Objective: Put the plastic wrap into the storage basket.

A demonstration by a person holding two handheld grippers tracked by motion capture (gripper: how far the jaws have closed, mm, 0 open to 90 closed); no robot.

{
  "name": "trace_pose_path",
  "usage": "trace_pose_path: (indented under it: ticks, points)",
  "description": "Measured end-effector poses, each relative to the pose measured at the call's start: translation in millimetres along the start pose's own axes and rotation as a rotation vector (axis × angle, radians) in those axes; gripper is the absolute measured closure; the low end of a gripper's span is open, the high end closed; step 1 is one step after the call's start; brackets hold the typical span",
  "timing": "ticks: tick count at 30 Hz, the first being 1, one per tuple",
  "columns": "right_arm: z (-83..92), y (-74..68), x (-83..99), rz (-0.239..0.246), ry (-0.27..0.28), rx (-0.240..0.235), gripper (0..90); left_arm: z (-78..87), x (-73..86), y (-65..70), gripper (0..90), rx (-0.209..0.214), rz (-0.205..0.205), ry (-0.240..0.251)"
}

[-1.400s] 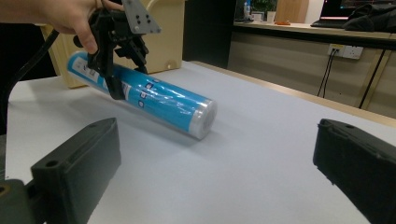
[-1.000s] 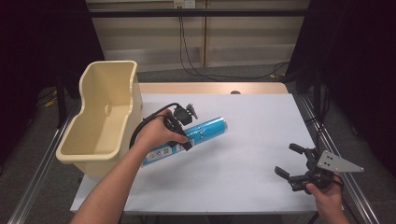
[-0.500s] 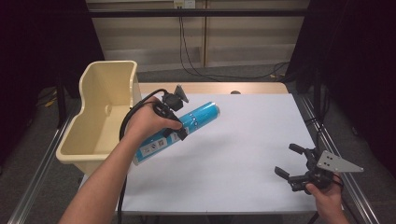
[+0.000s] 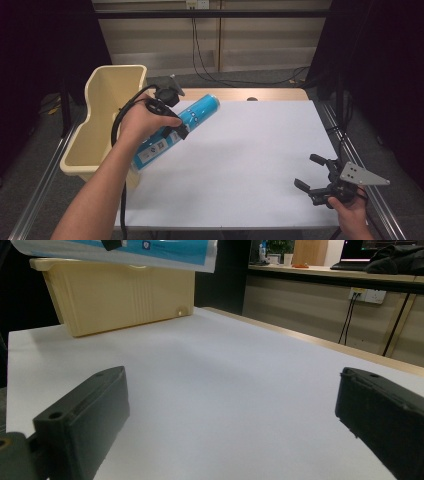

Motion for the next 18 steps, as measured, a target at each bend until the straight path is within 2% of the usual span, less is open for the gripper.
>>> trace_pose_path:
  ticks: [6,8,9,13,17,18]
  points:
    - [0.2,0.2,0.0,-0.004,0.0,0.001,0.5,15.5,12.2,-17.5,31.9,-0.036,0.083,0.01]
    - [0.0,0.1,0.1,-0.008,0.002,-0.003,0.6,24.1,18.9,-27.0,31.9,-0.058,0.108,0.014]
    - [0.0,0.1,0.1,-0.008,0.002,-0.003,0.6,24.1,18.9,-27.0,31.9,-0.058,0.108,0.014]
    - [-1.1,0.5,1.4,-0.012,-0.003,-0.005,0.5,34.9,30.2,-39.2,31.9,-0.077,0.17,0.026]
    - [-1.8,-0.1,1.3,-0.009,-0.003,-0.006,0.6,40.8,36.8,-47.6,31.9,-0.092,0.192,0.038]
    - [-2.1,-0.4,1.2,-0.006,-0.002,-0.008,0.5,45.2,41.4,-51.9,31.9,-0.103,0.215,0.041]
Point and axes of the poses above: each handheld gripper's, and its own axes: z roughly backward along the jaws, x roughly out of its underside, y roughly to its right, the point moved 10 cm from there along -z, roughly forward along the jaws, and after that the axes turned 8 degrees about -z, right-handed, at the moved point
